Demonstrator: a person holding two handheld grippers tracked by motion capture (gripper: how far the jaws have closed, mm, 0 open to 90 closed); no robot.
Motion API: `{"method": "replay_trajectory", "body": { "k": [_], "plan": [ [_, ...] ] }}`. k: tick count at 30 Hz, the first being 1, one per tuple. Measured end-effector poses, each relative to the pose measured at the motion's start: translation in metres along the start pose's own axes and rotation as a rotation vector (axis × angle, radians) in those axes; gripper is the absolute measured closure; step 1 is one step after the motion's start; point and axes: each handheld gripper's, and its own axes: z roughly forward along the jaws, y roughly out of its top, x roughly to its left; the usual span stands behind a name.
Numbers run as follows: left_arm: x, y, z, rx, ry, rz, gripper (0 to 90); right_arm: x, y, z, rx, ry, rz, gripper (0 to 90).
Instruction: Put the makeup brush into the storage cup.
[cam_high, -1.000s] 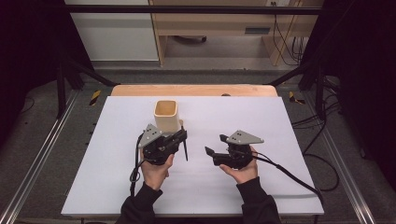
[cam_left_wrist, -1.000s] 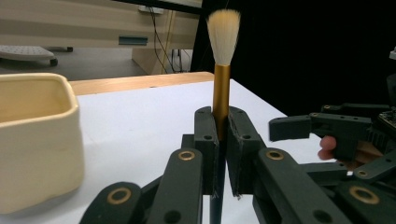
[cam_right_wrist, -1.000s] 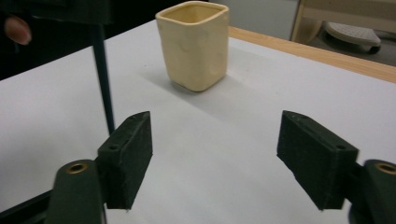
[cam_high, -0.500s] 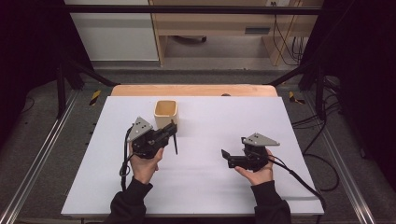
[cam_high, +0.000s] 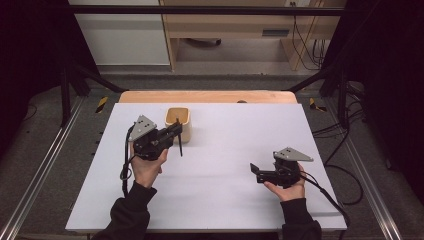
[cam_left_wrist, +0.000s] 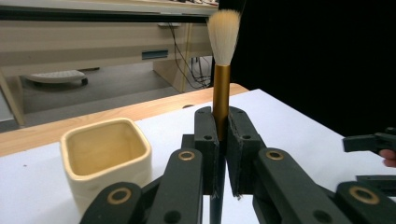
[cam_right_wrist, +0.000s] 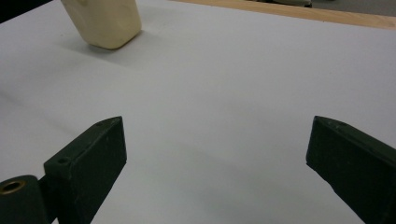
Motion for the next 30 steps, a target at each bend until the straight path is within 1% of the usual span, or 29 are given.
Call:
{"method": "replay_trajectory", "body": {
  "k": [1,6,12,14,15,22,25,30],
  "plan": [
    [0.001,0.001,0.0,0.002,0.004,0.006,82.9,-0.001,-0.001,-0.001,0.003,-0.003,0.007,5.2],
    [0.007,0.009,0.0,0.001,0.019,0.014,83.0,-0.005,-0.004,-0.003,0.009,-0.02,0.011,4.9],
    [0.015,0.022,0.002,-0.012,0.04,0.011,83.0,-0.008,-0.007,-0.005,0.009,-0.03,0.02,4.7],
    [0.017,0.025,0.003,-0.015,0.046,0.012,83.0,-0.009,-0.007,-0.005,0.01,-0.039,0.009,4.7],
    [0.019,0.026,0.003,-0.016,0.048,0.01,83.0,-0.009,-0.007,-0.006,0.011,-0.038,0.013,4.7],
    [0.027,0.034,0.01,-0.014,0.064,0.004,83.0,-0.009,-0.007,-0.007,0.008,-0.043,0.012,4.5],
    [0.029,0.036,0.014,-0.014,0.077,0.008,83.0,-0.011,-0.008,-0.007,0.004,-0.041,0.024,4.5],
    [0.034,0.04,0.018,-0.018,0.088,0.003,83.0,-0.012,-0.009,-0.007,0.005,-0.044,0.023,4.5]
  ]
}}
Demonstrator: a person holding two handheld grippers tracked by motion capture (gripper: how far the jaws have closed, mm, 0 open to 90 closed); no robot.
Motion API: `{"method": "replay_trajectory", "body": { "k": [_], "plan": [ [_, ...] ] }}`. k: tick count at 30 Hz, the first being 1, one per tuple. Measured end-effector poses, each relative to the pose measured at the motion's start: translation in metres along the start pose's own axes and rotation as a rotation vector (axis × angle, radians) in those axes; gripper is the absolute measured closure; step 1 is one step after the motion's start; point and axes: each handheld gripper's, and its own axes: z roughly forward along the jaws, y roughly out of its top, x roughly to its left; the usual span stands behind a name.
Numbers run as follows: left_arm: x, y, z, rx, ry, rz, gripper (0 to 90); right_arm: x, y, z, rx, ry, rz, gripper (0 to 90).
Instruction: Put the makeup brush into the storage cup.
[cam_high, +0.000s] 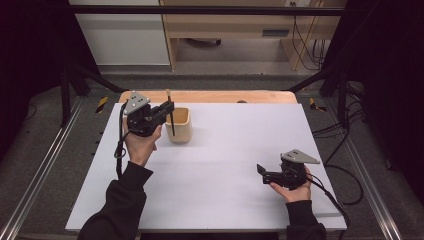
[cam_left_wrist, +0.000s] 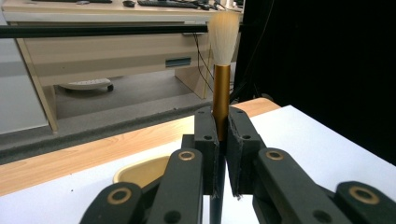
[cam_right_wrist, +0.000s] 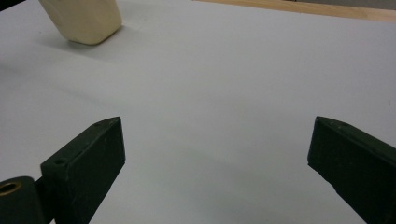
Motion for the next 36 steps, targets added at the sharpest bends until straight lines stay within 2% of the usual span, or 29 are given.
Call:
{"method": "replay_trajectory", "body": {
  "k": [23,36],
  "plan": [
    [0.018,0.014,0.024,-0.01,0.045,-0.01,83.0,-0.001,0.0,0.0,0.001,-0.005,0.006,4.0],
    [0.032,0.012,0.039,-0.021,0.07,-0.036,83.0,-0.001,0.0,0.001,0.002,-0.005,0.007,3.9]
  ]
}}
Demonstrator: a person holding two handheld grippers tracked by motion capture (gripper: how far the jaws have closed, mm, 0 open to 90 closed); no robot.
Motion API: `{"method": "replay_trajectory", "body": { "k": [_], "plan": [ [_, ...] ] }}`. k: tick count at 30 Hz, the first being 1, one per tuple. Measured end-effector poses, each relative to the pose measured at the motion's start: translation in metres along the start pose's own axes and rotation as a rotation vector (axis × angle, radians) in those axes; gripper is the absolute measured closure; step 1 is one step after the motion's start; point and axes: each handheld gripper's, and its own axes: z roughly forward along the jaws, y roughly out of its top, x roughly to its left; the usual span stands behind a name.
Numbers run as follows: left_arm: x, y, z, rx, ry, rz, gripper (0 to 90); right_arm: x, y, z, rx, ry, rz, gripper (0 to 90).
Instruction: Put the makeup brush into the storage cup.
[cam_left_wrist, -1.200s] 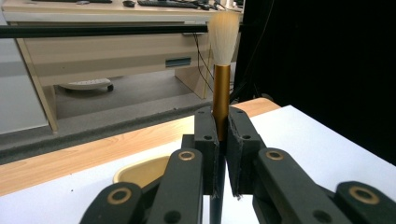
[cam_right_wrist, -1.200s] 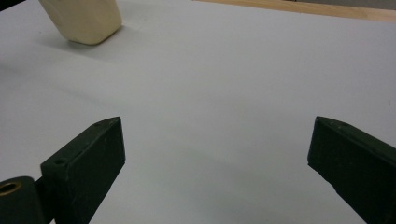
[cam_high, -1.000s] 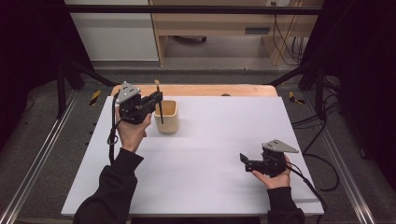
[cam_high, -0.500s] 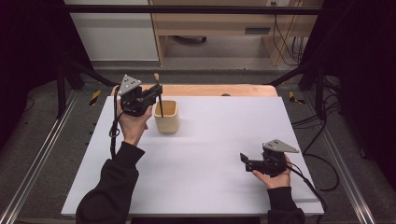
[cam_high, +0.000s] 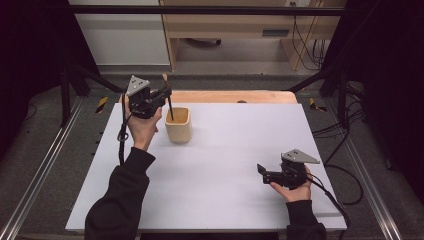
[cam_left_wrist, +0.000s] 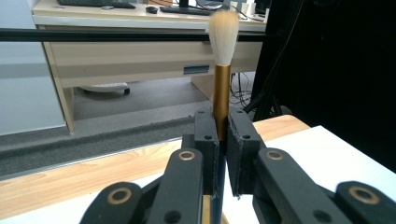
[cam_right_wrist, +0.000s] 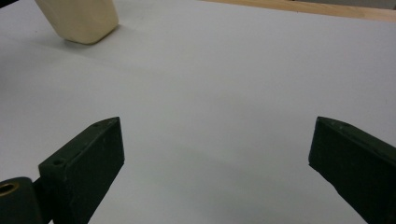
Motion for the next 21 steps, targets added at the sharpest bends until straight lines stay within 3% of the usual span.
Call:
{"method": "replay_trajectory", "body": {
  "k": [10,21],
  "plan": [
    [0.01,-0.006,0.014,0.0,0.018,0.009,83.0,0.0,0.0,0.0,0.0,0.002,-0.001,3.8],
    [0.018,-0.016,0.022,0.031,0.042,0.022,83.1,0.0,0.0,0.001,0.005,0.001,-0.006,3.7]
  ]
}}
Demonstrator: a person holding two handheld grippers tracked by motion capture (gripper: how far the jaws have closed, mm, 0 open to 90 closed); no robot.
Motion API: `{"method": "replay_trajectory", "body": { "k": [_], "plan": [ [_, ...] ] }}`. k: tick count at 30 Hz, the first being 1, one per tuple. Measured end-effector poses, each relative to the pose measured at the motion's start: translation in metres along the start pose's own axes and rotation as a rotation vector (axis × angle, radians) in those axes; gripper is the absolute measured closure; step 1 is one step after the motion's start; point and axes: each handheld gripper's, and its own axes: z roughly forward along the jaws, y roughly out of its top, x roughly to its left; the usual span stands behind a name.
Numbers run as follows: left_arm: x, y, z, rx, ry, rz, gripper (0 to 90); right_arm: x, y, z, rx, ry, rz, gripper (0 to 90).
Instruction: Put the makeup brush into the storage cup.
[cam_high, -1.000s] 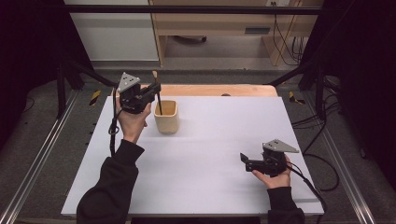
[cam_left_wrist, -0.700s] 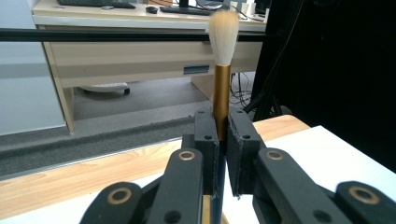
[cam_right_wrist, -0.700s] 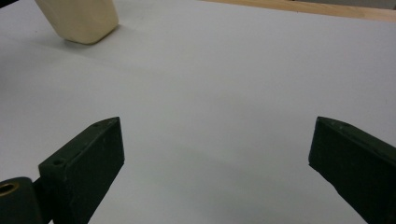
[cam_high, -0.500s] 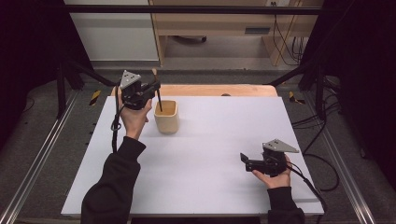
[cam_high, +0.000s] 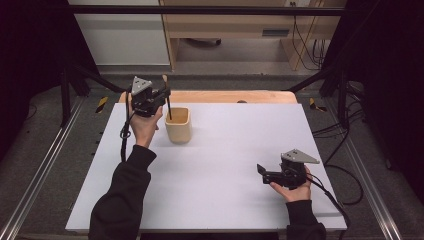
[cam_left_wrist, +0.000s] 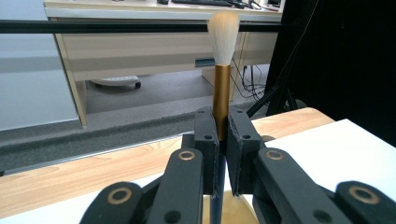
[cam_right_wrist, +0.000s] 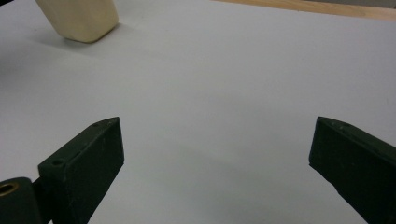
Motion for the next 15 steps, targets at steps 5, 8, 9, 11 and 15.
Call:
{"method": "replay_trajectory", "body": {
  "k": [5,8,9,11,15],
  "plan": [
    [0.002,-0.007,0.002,0.007,0.002,0.001,83.1,0.0,0.0,-0.001,-0.004,-0.001,0.0,3.7],
    [0.002,-0.01,0.003,0.015,0.001,0.004,83.1,0.0,0.0,0.0,-0.001,0.0,0.001,3.7],
    [0.002,-0.011,0.003,0.016,-0.001,0.004,83.1,0.0,0.0,0.0,0.0,-0.001,-0.002,3.7],
    [0.002,-0.013,0.004,0.018,-0.003,0.003,83.1,0.0,0.0,0.0,-0.001,-0.002,-0.003,3.7],
    [0.001,-0.018,0.005,0.025,-0.006,0.004,83.1,0.0,0.0,0.0,-0.003,-0.003,-0.002,3.6]
  ]
}}
